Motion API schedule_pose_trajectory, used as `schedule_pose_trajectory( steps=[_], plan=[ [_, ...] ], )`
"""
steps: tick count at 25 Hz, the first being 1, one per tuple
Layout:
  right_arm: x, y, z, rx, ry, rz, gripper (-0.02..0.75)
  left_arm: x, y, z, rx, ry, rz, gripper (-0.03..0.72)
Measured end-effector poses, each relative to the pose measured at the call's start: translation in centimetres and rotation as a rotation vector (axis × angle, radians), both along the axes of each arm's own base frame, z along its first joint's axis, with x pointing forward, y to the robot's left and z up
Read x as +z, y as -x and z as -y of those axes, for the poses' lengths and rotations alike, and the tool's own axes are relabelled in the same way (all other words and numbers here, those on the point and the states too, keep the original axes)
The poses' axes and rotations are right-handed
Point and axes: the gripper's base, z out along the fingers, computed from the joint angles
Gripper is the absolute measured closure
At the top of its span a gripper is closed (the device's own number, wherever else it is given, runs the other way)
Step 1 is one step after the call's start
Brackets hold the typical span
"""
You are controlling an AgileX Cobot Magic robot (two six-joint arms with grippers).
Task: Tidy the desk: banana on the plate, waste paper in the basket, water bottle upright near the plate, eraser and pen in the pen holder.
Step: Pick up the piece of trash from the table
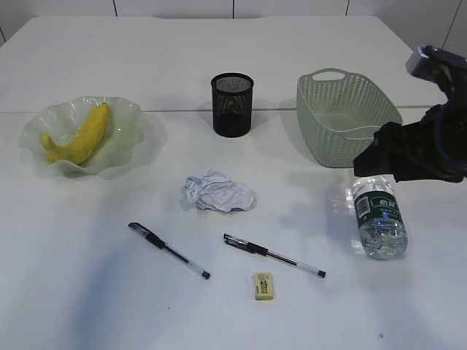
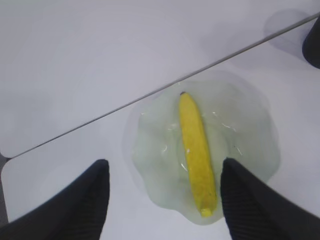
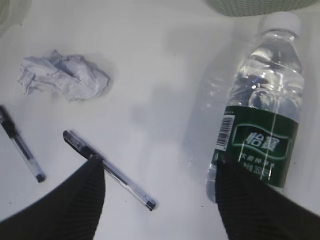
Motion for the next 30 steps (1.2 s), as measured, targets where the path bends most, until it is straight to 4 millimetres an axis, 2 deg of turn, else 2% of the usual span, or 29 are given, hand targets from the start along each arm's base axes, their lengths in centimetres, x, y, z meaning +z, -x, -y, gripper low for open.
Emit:
schedule_pose_trajectory(
  steps=[5,12,16,19,24,27,30],
  plan=[
    [-1.0,-1.0,-0.7,0.238,0.066,0.072,0.224,1.3,1.4,-0.1,0.000,-0.003,-0.011,0.200],
    [-0.3,-3.4,-1.6,0.351,0.031,0.098,0.225,1.3,2.0,-0.1,0.000,-0.007,-0.051,0.200],
    [-0.9,-5.6,-2.6,0.402,-0.033,0.048,0.225,1.3,2.1,-0.1,0.000,-0.006,-0.053,0.200],
    [-1.7,-7.2,-4.4,0.473,-0.053,0.024,0.225,1.3,2.1,0.0,-0.006,0.010,-0.053,0.200],
    [-2.7,-7.9,-9.6,0.723,-0.024,-0.013,0.225,1.3,2.2,0.2,-0.013,0.027,-0.071,0.211],
    [-2.3,-8.1,-11.6,0.827,0.040,0.007,0.225,1.1,2.4,0.2,-0.015,0.027,-0.094,0.214],
    [-1.3,-8.4,-12.5,0.888,0.117,0.056,0.225,1.1,2.4,0.2,-0.015,0.027,-0.102,0.214]
  ],
)
